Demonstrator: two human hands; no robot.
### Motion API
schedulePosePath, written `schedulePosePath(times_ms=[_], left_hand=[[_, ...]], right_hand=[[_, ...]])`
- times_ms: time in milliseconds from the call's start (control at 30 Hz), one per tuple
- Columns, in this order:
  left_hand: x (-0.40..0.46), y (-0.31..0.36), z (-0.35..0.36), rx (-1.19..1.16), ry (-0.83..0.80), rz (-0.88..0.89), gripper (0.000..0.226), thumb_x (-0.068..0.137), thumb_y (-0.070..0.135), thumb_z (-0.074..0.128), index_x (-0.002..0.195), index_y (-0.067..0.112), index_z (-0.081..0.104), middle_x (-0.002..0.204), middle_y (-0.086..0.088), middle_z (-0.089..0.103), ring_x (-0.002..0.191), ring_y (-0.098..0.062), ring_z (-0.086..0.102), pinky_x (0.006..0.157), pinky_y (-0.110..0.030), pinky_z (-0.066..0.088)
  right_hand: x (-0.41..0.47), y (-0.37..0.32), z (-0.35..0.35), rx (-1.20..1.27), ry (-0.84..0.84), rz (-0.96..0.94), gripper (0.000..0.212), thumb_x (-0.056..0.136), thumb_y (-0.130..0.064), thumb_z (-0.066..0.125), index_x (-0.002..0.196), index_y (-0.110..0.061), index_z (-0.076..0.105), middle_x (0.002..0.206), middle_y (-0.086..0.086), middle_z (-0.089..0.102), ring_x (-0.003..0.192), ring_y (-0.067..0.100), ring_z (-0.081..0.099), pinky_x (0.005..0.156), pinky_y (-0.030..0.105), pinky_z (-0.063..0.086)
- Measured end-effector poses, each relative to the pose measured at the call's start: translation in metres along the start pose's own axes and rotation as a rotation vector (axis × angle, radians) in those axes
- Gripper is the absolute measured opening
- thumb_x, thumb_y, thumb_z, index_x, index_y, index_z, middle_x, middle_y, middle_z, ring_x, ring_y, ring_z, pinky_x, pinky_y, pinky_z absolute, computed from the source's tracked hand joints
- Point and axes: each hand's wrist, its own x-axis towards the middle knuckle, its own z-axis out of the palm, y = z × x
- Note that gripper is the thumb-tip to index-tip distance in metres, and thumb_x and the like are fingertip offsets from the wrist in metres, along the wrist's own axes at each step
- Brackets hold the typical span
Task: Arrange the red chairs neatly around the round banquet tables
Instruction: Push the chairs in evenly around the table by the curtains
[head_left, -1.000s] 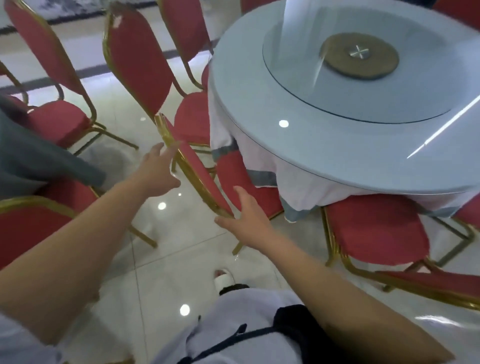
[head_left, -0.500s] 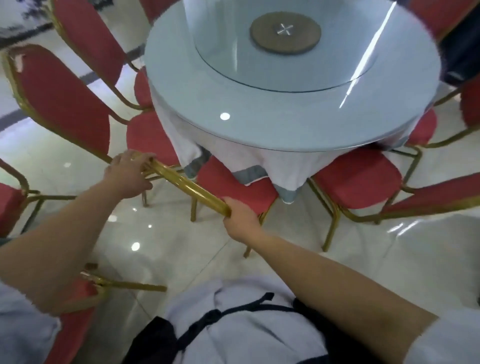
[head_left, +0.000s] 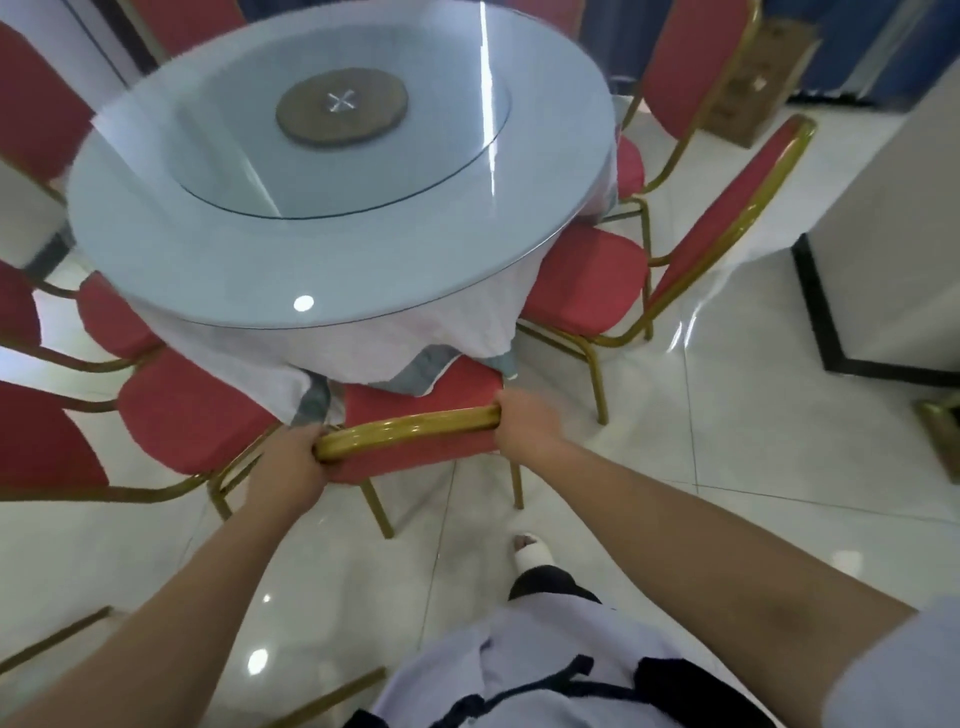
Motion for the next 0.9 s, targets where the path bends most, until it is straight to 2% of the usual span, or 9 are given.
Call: schedulePosePath(times_ms=[67,200,333,433,533,667,800,900], left_hand=[[0.006,-0.003,0.000,0.001,-0.005,-0.029,0.021,0.085,0.008,0.065,0.079,0.027,0.058,0.071,0.000,0.062,0.065,-0.019,0.059,0.059,-0.032,0.042],[0.022,-0.009,-0.013,0.017,-0.047,-0.059,0.015,0.083,0.015,0.074,0.090,0.026,0.066,0.073,0.006,0.064,0.066,-0.013,0.058,0.060,-0.032,0.043],[0.044,-0.005,-0.021,0.031,-0.076,-0.064,0.017,0.079,0.015,0.080,0.089,0.021,0.068,0.074,0.005,0.064,0.069,-0.015,0.059,0.063,-0.031,0.042],[0.065,0.008,-0.025,0.074,-0.105,-0.060,0.013,0.081,0.012,0.077,0.083,0.020,0.066,0.073,0.002,0.065,0.067,-0.015,0.060,0.060,-0.030,0.041],[0.076,0.012,-0.024,0.075,-0.094,-0.058,0.013,0.079,0.008,0.077,0.082,0.017,0.067,0.073,0.000,0.065,0.067,-0.017,0.059,0.061,-0.030,0.039],[0.077,0.006,-0.021,0.110,-0.090,-0.039,0.012,0.082,0.012,0.075,0.084,0.021,0.067,0.075,0.003,0.065,0.067,-0.012,0.059,0.058,-0.024,0.038],[0.073,0.006,-0.017,0.085,-0.073,-0.040,0.018,0.083,0.007,0.072,0.084,0.023,0.063,0.076,0.003,0.064,0.069,-0.013,0.059,0.060,-0.024,0.038],[0.070,0.006,-0.020,0.046,-0.077,-0.071,0.025,0.084,0.005,0.067,0.085,0.029,0.059,0.077,0.005,0.063,0.073,-0.016,0.061,0.064,-0.027,0.041]], right_hand=[[0.005,-0.007,0.001,0.013,0.004,-0.018,0.015,0.083,-0.007,0.053,0.085,-0.022,0.049,0.094,0.003,0.059,0.091,0.025,0.059,0.069,0.032,0.041],[0.023,-0.014,0.005,0.051,-0.022,-0.045,0.021,0.080,-0.006,0.050,0.085,-0.024,0.060,0.092,0.000,0.062,0.089,0.027,0.060,0.072,0.035,0.046],[0.046,-0.017,0.001,0.074,-0.022,-0.053,0.024,0.082,-0.008,0.050,0.092,-0.024,0.063,0.096,0.001,0.060,0.092,0.028,0.055,0.080,0.039,0.049],[0.068,-0.013,-0.009,0.075,-0.007,-0.066,0.019,0.081,-0.009,0.052,0.093,-0.021,0.061,0.098,0.004,0.061,0.096,0.029,0.055,0.078,0.038,0.050],[0.082,-0.009,-0.015,0.058,-0.029,-0.065,0.012,0.080,-0.013,0.057,0.089,-0.019,0.060,0.092,0.003,0.061,0.089,0.028,0.057,0.071,0.035,0.049],[0.087,-0.008,-0.011,0.046,-0.037,-0.080,0.005,0.079,-0.015,0.057,0.079,-0.020,0.056,0.085,0.002,0.061,0.084,0.028,0.058,0.069,0.034,0.050],[0.082,0.002,-0.013,0.073,-0.066,-0.097,0.012,0.081,-0.013,0.052,0.072,-0.022,0.051,0.078,-0.002,0.056,0.078,0.024,0.056,0.064,0.033,0.044],[0.079,0.002,-0.019,0.080,-0.086,-0.100,0.013,0.080,-0.011,0.050,0.081,-0.022,0.057,0.083,-0.002,0.058,0.083,0.023,0.059,0.070,0.035,0.049]])
